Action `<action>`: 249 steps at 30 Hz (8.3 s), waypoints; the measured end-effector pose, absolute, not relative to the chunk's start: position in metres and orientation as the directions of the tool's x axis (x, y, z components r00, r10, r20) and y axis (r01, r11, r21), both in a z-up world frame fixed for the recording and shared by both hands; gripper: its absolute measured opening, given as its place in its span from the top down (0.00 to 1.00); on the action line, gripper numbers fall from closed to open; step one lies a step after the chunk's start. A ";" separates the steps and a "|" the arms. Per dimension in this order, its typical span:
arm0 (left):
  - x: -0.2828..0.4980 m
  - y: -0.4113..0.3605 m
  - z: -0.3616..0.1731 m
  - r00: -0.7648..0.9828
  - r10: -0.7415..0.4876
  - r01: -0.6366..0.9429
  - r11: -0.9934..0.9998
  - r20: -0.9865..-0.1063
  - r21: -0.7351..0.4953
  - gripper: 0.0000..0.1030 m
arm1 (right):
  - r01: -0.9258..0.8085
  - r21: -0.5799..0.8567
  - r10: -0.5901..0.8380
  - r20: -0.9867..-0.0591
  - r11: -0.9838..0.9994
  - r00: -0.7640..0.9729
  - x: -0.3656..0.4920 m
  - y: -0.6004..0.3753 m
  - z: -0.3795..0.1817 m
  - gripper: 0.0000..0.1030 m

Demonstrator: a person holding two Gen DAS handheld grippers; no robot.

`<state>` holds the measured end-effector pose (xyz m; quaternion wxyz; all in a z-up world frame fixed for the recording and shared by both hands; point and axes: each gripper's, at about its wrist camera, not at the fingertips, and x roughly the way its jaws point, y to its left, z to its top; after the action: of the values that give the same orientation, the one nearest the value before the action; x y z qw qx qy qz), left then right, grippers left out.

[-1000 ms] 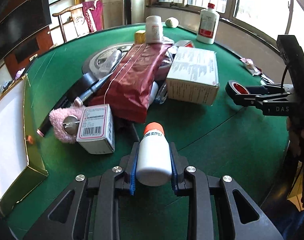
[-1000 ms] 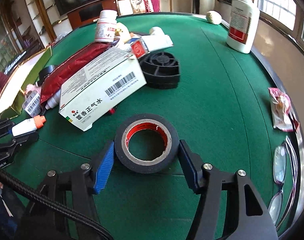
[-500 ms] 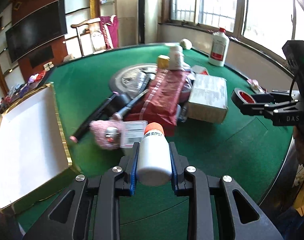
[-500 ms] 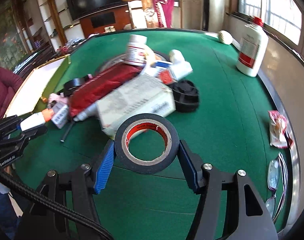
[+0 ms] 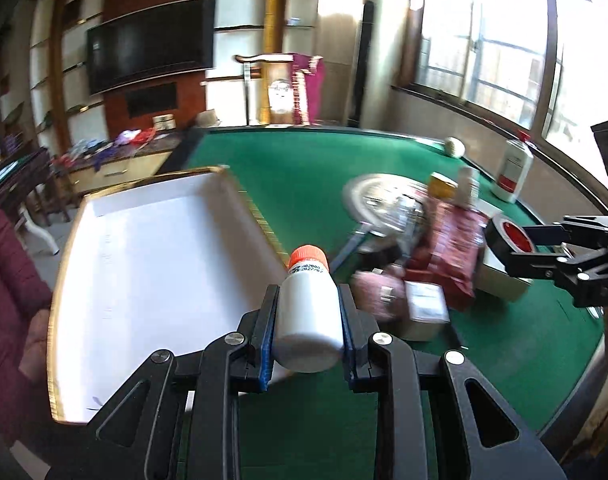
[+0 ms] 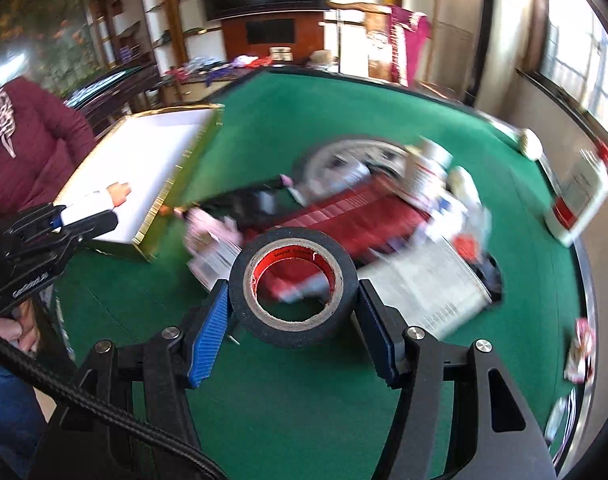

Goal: Organize objects
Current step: 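Carry the glue bottle into the white tray while the right gripper carries the tape, then open both grippers to release bottle and tape, return to the table, then grasp the pink plush with the left gripper while the right gripper grasps the white medicine box, then carry the plush and the white box into the white tray and release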

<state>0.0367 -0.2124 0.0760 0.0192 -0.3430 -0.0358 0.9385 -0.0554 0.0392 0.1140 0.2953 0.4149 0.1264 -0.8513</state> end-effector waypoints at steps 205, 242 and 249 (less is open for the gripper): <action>0.003 -0.127 0.040 -0.635 0.460 -0.265 -0.884 -0.621 -0.384 0.71 | 0.381 0.075 -0.344 -0.615 -0.921 -0.710 -0.084 0.131 0.092 0.60; -0.048 -0.386 0.060 -0.685 0.110 0.218 -0.912 -0.720 -0.346 0.71 | 0.666 0.111 -0.467 -0.797 -0.737 -0.384 -0.138 -0.185 0.084 0.60; -0.089 -0.408 0.034 -0.644 0.087 0.305 -0.882 -0.760 -0.360 0.71 | 0.612 -0.023 -0.344 -0.809 -0.791 -0.475 -0.156 -0.224 0.067 0.60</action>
<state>-0.0887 -0.4083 0.0340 -0.0623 -0.4174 -0.2350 0.8756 -0.1562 -0.2242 0.0668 0.2831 0.4268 0.1567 -0.8445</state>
